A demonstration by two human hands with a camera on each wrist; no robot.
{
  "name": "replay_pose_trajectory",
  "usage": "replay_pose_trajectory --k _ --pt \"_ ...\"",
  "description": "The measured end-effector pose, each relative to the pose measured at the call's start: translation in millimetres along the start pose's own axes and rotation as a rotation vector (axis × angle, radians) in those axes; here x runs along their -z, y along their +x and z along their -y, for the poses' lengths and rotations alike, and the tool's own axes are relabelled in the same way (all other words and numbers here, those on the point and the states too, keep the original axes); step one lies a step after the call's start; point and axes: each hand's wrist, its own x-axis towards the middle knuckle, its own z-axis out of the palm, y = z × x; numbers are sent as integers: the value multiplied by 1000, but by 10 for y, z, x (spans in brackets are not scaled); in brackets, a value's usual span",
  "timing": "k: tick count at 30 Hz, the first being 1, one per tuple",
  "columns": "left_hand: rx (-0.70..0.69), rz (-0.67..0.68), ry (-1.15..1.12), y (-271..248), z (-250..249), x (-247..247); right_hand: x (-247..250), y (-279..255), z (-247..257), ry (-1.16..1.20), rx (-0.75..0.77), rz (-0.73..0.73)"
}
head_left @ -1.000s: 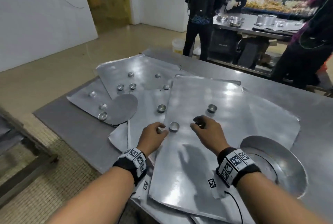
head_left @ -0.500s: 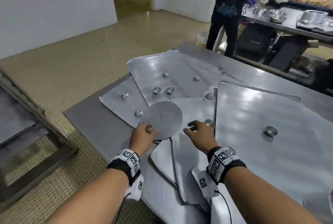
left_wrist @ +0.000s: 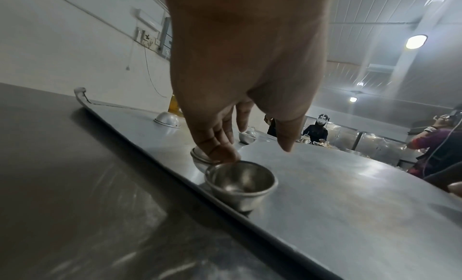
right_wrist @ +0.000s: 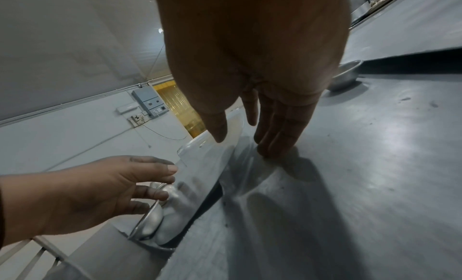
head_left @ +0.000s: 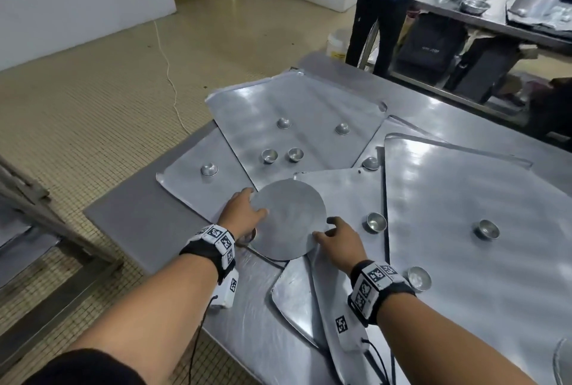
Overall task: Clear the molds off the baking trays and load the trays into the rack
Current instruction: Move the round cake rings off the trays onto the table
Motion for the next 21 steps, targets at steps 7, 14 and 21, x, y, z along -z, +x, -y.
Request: replay_pose_trajectory --k 7,14,21 --pt "-13 61 77 207 -10 40 -56 126 -8 8 18 -1" --pt "-40 59 1 289 19 79 74 292 60 84 56 -66" --pt "-48 -47 -140 258 -24 45 279 371 84 152 51 -185"
